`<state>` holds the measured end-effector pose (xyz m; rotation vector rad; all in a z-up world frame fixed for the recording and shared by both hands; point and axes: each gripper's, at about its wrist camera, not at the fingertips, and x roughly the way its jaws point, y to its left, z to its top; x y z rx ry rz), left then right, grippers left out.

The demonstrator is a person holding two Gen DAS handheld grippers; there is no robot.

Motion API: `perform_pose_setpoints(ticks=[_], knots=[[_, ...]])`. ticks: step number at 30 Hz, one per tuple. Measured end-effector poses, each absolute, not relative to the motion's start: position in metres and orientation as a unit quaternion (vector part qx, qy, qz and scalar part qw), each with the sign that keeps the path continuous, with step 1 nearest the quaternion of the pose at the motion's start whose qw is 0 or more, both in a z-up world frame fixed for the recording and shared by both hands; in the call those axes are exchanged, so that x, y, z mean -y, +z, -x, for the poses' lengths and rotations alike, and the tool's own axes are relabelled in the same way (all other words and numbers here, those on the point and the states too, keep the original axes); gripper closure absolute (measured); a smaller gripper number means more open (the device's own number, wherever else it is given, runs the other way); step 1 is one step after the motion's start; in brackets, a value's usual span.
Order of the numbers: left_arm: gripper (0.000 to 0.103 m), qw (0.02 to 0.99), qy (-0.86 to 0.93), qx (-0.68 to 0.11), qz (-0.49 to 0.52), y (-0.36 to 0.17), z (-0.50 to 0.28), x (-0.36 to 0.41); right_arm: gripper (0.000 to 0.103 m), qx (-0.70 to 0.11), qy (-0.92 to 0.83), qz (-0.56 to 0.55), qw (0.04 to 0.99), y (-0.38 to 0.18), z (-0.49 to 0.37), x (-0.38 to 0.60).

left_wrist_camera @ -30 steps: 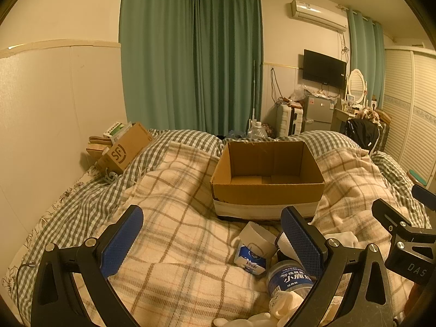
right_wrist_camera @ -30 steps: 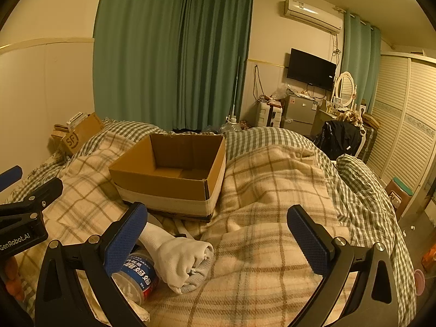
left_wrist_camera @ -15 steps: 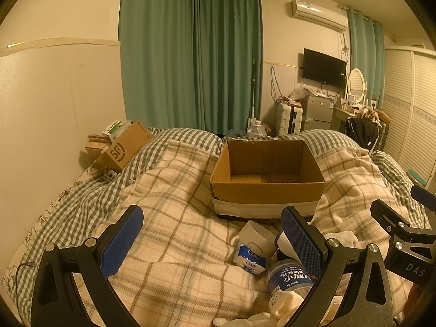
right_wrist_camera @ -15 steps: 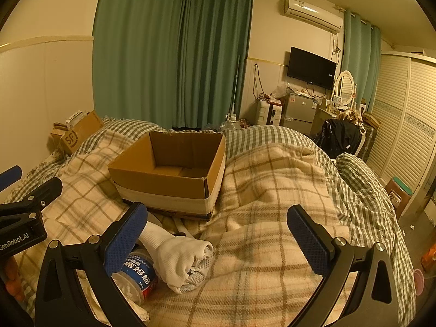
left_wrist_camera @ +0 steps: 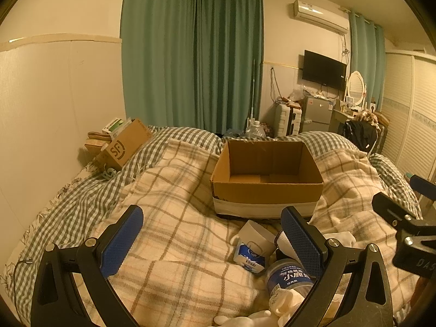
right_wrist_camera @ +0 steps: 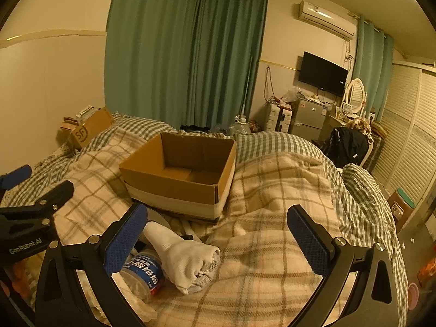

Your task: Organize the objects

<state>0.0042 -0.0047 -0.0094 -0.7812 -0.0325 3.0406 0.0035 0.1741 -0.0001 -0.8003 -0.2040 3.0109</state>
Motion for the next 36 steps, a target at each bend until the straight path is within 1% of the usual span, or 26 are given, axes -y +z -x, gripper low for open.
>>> perform_pose_setpoints(ticks=[6,11,14,17,20,22,23,24,25,27,30,36], knots=[[0.0,-0.004,0.963,0.011,0.269,-0.02,0.004,0.01,0.0,0.07,0.959,0.274,-0.008,-0.008,0.007,-0.171],[0.0,-0.009,0.954,0.002,0.298,-0.041,0.017,0.01,0.001,0.084,0.935,0.343,-0.027,-0.053,0.039,-0.163],[0.0,-0.011,0.949,-0.005,0.315,-0.054,0.024,0.01,0.005,0.091,0.921,0.377,-0.027,-0.079,0.052,-0.164],[0.0,-0.01,0.944,-0.006,0.331,-0.064,0.03,0.01,0.006,0.064,0.907,0.415,-0.031,-0.098,0.061,-0.174],[0.0,-0.005,0.938,-0.007,0.346,-0.073,0.034,0.009,0.006,0.055,0.894,0.443,-0.042,-0.111,0.066,-0.178],[0.0,-0.002,0.935,-0.007,0.354,-0.077,0.037,0.009,0.014,0.058,0.889,0.452,-0.052,-0.114,0.067,-0.175],[0.0,0.001,0.934,-0.008,0.358,-0.08,0.038,0.008,0.022,0.059,0.885,0.457,-0.064,-0.116,0.067,-0.173],[0.0,0.005,0.932,-0.008,0.362,-0.081,0.039,0.008,0.026,0.059,0.883,0.46,-0.069,-0.117,0.067,-0.171],[0.0,0.008,0.931,-0.009,0.365,-0.083,0.039,0.007,0.028,0.063,0.883,0.46,-0.068,-0.118,0.067,-0.17],[0.0,0.015,0.929,-0.011,0.369,-0.084,0.04,0.006,0.037,0.059,0.887,0.452,-0.069,-0.115,0.064,-0.17],[0.0,0.029,0.928,-0.02,0.372,-0.083,0.042,0.0,0.041,0.054,0.9,0.428,-0.061,-0.102,0.058,-0.174],[0.0,0.056,0.914,-0.063,0.397,-0.091,0.063,-0.024,0.043,0.088,0.927,0.361,-0.041,-0.055,0.054,-0.184]])
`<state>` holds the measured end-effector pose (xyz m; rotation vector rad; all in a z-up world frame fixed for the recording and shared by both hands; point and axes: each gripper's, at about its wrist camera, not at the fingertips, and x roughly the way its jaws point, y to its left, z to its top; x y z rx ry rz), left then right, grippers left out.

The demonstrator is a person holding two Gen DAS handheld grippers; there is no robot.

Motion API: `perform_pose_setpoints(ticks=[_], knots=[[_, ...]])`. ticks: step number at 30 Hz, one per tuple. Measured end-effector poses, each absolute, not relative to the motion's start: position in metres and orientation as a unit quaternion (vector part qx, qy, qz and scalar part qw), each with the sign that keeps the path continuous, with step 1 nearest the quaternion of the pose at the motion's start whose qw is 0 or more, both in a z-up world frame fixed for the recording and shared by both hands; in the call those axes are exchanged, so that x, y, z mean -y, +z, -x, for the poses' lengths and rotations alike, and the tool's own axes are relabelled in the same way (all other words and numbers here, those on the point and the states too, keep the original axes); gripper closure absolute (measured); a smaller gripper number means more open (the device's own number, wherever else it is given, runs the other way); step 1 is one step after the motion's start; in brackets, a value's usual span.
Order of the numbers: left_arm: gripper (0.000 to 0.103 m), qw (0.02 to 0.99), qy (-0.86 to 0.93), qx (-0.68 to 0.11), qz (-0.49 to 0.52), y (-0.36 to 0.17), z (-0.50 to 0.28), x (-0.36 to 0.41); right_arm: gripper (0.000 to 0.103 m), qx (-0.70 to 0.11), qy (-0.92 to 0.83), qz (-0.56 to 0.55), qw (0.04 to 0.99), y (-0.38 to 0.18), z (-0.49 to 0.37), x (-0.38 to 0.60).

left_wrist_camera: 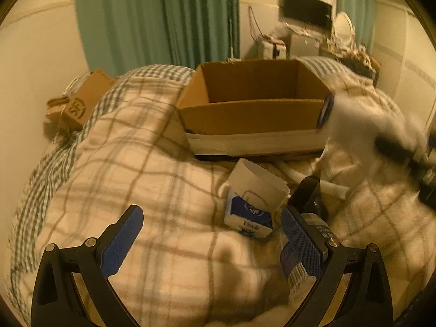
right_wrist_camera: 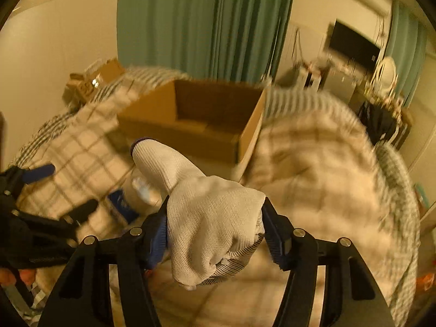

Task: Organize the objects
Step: 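Grasp the white sock with the right tool while the left tool grasps the tape roll, drop both into box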

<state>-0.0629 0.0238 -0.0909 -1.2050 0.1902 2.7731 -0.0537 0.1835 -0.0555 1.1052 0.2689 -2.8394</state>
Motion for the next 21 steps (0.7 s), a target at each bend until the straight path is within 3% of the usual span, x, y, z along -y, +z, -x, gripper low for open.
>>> perform_pose_setpoints(ticks=[5,21], knots=[[0.0,0.071,0.902,-0.093,0.416,-0.101,0.091,-0.037,0.043,-0.09,-0.932,-0.348,0.036,-0.039,0.071,-0.195],[0.0,0.179,0.845,-0.156,0.48,-0.148,0.152,-0.081,0.043,-0.038,-0.918,-0.387,0.08,-0.079,0.094,-0.21]])
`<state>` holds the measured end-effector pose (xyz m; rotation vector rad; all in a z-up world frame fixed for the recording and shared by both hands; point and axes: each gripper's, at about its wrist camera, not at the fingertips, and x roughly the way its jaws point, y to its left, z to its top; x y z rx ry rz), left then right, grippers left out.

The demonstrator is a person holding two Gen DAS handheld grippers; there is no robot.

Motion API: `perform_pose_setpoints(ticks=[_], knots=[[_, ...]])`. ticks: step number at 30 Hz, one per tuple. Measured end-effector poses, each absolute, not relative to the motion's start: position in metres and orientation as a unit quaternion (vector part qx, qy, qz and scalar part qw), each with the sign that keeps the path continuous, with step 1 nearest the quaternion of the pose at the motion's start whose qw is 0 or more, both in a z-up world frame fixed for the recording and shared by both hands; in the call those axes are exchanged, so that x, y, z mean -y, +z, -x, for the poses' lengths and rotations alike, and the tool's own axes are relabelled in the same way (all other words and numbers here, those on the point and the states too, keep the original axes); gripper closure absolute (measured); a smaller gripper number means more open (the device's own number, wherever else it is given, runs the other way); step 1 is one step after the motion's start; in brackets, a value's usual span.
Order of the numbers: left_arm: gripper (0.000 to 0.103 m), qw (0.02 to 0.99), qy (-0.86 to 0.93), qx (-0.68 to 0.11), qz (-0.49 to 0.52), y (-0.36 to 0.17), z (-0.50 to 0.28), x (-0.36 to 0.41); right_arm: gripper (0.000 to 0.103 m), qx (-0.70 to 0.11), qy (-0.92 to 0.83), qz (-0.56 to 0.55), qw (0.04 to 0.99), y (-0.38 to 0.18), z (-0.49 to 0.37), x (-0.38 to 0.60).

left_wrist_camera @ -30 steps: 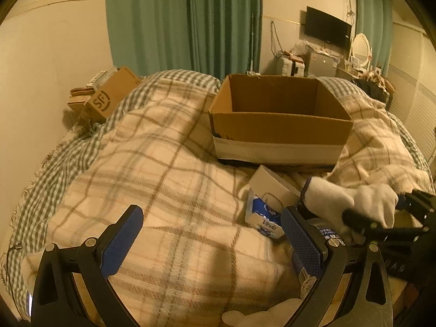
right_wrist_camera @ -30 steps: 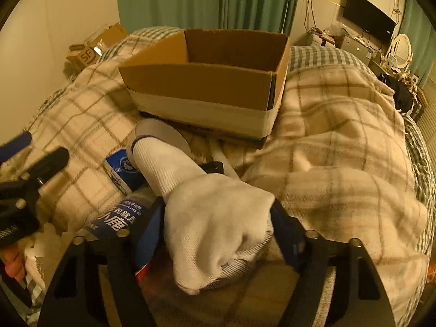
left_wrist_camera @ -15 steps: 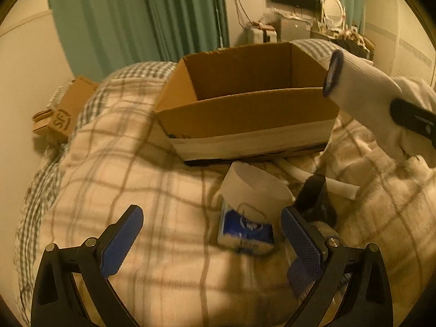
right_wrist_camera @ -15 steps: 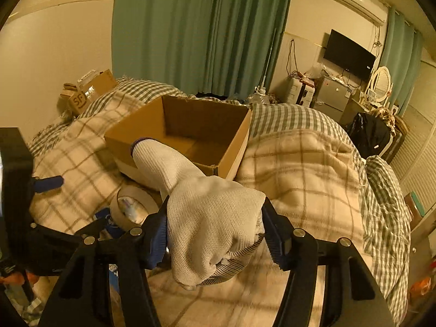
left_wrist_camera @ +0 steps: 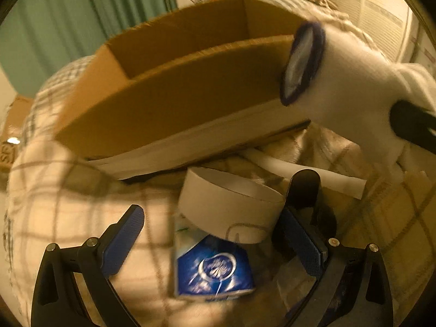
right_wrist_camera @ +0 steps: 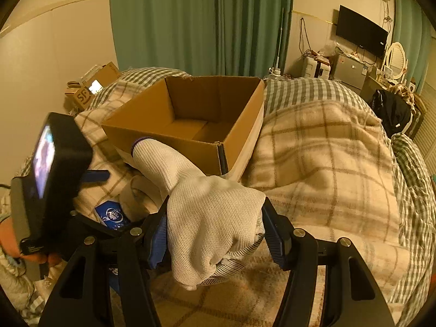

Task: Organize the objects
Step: 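Grasp the white sock with the right tool while the left tool grasps the tape roll, drop both into box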

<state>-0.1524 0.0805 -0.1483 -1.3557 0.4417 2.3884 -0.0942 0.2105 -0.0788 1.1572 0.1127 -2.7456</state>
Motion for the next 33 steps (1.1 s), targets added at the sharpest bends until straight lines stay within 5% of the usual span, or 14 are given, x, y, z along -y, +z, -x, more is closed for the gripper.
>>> perform_pose_setpoints(ticks=[8,19,33], knots=[[0.018,0.216,0.84,-0.125,0.482,-0.155,0.166,-0.076,0.043,-0.029,-0.918,-0.389,0.073,-0.083,0.093,-0.216],[0.018,0.192,0.877,-0.102,0.428,-0.111,0.144,-0.048,0.043,-0.046,-0.929,-0.364,0.047,-0.062,0.069,-0.215],[0.018,0.148,0.932,-0.061,0.325,0.011,0.148,-0.022,0.043,-0.096,-0.955,-0.277,0.049,0.04,0.085,-0.182]])
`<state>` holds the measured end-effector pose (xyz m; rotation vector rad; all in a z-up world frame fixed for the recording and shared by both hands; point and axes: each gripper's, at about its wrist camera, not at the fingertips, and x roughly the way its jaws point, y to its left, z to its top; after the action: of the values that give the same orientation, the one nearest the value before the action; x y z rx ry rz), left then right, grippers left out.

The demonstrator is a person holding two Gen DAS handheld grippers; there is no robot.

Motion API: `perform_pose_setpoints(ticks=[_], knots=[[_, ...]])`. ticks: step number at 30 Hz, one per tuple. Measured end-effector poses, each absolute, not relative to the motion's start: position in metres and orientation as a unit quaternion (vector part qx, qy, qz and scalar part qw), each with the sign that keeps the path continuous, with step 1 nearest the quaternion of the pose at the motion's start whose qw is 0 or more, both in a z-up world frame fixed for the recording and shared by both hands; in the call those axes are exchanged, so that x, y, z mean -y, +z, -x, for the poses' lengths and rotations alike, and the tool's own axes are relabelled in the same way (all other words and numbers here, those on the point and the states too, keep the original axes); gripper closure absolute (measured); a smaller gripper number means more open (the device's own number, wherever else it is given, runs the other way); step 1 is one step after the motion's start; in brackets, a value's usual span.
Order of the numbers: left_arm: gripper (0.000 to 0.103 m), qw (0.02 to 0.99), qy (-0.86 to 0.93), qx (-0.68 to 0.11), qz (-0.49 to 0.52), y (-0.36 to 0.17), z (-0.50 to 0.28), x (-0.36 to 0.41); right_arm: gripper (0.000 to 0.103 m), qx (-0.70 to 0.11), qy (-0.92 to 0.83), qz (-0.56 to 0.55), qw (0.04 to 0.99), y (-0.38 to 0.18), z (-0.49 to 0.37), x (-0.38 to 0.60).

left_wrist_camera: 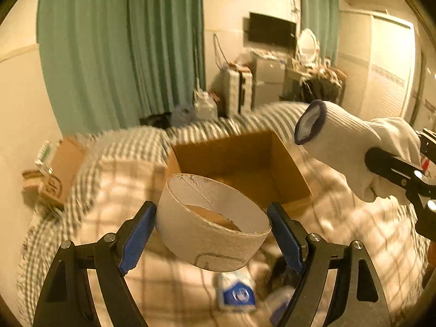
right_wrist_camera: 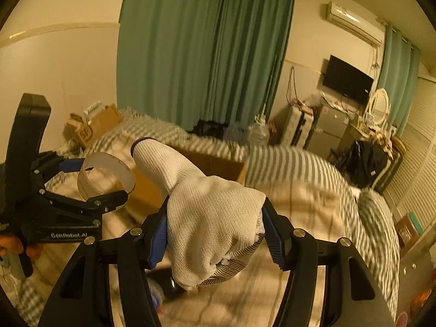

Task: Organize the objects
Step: 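Grasp the white sock with the right tool while the left tool grasps the tape roll, drop both into box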

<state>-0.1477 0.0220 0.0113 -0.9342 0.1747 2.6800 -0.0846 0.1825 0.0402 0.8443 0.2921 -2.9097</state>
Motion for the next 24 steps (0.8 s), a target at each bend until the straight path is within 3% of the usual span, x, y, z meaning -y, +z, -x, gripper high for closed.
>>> perform_pose_setpoints(ticks=[7,17,19,21,24], knots=[[0.018,0.114,0.943,-0.051,0.309,0.027,0.201,-0.019,0.043,-0.103,-0.953,-0.282,0.047,0.052,0.157,-0.168],[0.018,0.099,0.94,-0.053,0.323,-0.023,0.244,-0.028,0.045,-0.103,-0.934,-0.34,0.045,-0.022,0.239,-0.171],[0.017,0.1,0.939,-0.052,0.325,-0.03,0.248,-0.029,0.041,-0.097,-0.933,-0.342,0.048,-0.031,0.243,-0.173],[0.015,0.103,0.936,-0.049,0.334,-0.036,0.252,-0.028,0.024,-0.083,-0.934,-0.342,0.056,-0.039,0.247,-0.175],[0.002,0.095,0.937,-0.051,0.332,-0.037,0.25,-0.026,0.021,-0.08,-0.937,-0.338,0.046,-0.04,0.247,-0.178]])
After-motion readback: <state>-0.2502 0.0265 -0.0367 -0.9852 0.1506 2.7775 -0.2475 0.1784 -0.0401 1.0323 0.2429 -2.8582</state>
